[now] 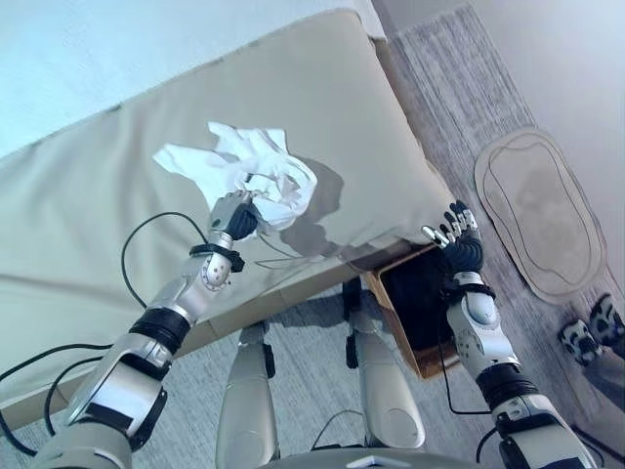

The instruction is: Pick up clothes into the bucket

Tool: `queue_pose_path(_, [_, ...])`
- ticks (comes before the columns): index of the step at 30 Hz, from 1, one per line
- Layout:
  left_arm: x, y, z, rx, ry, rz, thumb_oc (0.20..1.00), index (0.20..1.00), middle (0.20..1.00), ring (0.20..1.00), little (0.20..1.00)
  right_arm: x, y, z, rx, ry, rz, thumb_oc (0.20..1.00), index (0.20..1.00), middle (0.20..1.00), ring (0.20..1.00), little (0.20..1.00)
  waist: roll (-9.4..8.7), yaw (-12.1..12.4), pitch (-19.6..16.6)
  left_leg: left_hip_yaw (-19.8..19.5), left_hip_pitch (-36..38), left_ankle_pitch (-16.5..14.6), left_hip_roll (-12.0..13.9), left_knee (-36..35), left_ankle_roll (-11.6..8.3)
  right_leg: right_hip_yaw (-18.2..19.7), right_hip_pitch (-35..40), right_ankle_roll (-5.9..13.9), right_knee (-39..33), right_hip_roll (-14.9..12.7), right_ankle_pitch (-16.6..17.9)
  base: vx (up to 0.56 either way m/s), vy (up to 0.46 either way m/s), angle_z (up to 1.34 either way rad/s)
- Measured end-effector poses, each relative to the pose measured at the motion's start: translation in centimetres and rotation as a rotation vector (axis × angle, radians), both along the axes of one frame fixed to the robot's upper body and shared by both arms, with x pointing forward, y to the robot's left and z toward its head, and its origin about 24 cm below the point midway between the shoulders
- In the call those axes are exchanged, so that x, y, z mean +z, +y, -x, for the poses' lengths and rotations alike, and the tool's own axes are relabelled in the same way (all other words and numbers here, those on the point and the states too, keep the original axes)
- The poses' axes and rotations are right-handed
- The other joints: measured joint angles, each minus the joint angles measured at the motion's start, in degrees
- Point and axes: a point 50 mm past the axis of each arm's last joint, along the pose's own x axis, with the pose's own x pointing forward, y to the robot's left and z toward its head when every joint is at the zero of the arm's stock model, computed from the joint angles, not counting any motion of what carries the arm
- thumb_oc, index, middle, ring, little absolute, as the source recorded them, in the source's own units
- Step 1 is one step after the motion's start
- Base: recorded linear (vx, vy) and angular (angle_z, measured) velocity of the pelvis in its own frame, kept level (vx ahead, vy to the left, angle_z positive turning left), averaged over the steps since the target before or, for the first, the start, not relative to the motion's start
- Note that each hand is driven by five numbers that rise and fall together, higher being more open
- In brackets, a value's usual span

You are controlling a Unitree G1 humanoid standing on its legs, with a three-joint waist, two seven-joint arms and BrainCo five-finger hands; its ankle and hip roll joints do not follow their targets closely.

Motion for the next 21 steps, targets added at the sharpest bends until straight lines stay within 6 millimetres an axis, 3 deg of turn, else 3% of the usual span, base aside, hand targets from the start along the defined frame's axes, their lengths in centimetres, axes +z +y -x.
queue_pose_path(2, [0.5,-0.8,0.5,-0.056,-0.013,0.023,0.200,0.200,0.200,0.200,0.200,0.1,-0.3,-0.1,0.010,0.034,0.183,1.000,1.000,1.000,1.000,1.000,0.27,0.4,0.0,-0.7,2.5,0.1,0.1,-0.7,0.08,-0.9,3.3,0.00,-1.4,0.1,0.0,0.05,-0.063,0.14])
queue_pose_path(8, [2.8,-2.4,2.7,-0.218,-0.056,0.161,0.200,0.200,0.200,0.200,0.200,2.1,0.5,-1.1,0.111,-0.006,0.446,1.000,1.000,1.000,1.000,1.000,1.45,1.5,-0.4,-1.4,8.7,0.1,0.3,-2.7,0.08,-2.0,10.0,-0.05,-3.4,0.3,-0.1,0.06,-0.050,0.08])
queue_pose_path(13, [4.4,-3.0,4.0,-0.325,-0.061,0.281,0.200,0.200,0.200,0.200,0.200,4.2,1.6,-2.0,0.237,-0.056,0.689,1.000,1.000,1.000,1.000,1.000,4.16,3.0,-2.2,-2.3,13.8,0.1,0.6,-5.1,0.03,-3.6,15.8,-0.18,-5.5,0.5,-0.4,0.07,-0.047,0.12])
queue_pose_path(17, [5.1,-3.0,4.7,-0.397,-0.026,0.378,0.200,0.200,0.200,0.200,0.200,6.2,4.2,-2.7,0.361,-0.149,0.858,1.000,1.000,1.000,1.000,1.000,5.07,3.2,-4.5,-2.8,17.0,0.2,1.0,-6.6,0.03,-4.1,19.4,-0.26,-7.3,1.2,-0.4,0.09,-0.039,0.06])
queue_pose_path(21, [5.4,-2.9,5.0,-0.428,-0.010,0.403,0.200,0.200,0.200,0.200,0.200,6.4,6.5,-2.3,0.474,-0.192,0.884,1.000,1.000,1.000,1.000,1.000,5.18,3.1,-6.8,-2.9,19.2,0.3,1.3,-7.2,-0.13,-4.3,21.8,-0.39,-8.2,1.7,-0.5,0.10,-0.034,0.01])
